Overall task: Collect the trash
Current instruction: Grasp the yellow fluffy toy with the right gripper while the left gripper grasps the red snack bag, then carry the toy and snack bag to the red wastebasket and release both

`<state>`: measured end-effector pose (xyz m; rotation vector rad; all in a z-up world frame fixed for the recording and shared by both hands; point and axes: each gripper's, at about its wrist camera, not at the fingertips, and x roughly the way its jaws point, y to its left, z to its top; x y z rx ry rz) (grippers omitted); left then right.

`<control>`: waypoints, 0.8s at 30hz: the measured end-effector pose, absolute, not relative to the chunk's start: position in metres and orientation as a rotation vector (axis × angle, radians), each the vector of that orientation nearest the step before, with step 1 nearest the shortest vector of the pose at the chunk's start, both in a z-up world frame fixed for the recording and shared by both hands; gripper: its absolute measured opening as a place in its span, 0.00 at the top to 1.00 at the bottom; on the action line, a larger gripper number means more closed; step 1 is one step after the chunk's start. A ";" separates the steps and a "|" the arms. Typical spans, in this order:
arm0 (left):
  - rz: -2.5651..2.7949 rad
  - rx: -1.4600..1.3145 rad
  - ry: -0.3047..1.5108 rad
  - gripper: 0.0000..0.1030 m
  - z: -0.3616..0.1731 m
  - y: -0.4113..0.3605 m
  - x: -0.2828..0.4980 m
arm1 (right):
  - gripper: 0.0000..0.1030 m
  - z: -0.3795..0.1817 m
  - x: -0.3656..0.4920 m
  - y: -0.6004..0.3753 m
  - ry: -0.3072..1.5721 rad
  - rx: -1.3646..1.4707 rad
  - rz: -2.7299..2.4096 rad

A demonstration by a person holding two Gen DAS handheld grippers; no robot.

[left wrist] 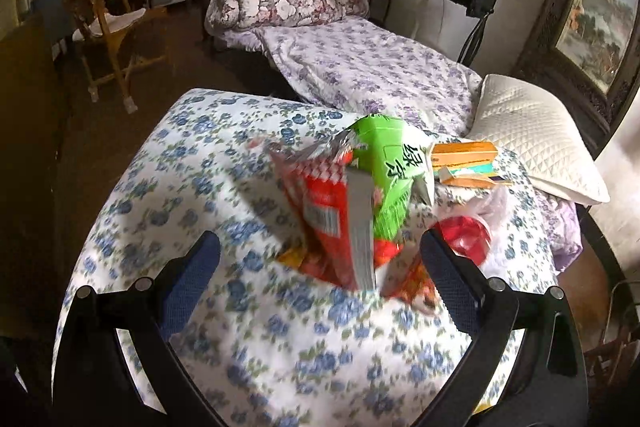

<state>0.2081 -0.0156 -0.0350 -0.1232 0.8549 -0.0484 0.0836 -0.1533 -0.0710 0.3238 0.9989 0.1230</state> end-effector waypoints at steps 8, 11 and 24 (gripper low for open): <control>-0.048 -0.208 0.881 0.66 -0.052 0.007 0.226 | 0.69 -0.080 0.095 -0.156 1.010 0.321 0.099; -0.029 -0.254 0.870 0.68 -0.045 0.023 0.217 | 0.69 -0.081 0.100 -0.156 1.000 0.311 0.089; -0.070 -0.288 0.766 0.69 0.019 0.038 0.083 | 0.69 -0.060 0.083 -0.156 0.891 0.332 0.106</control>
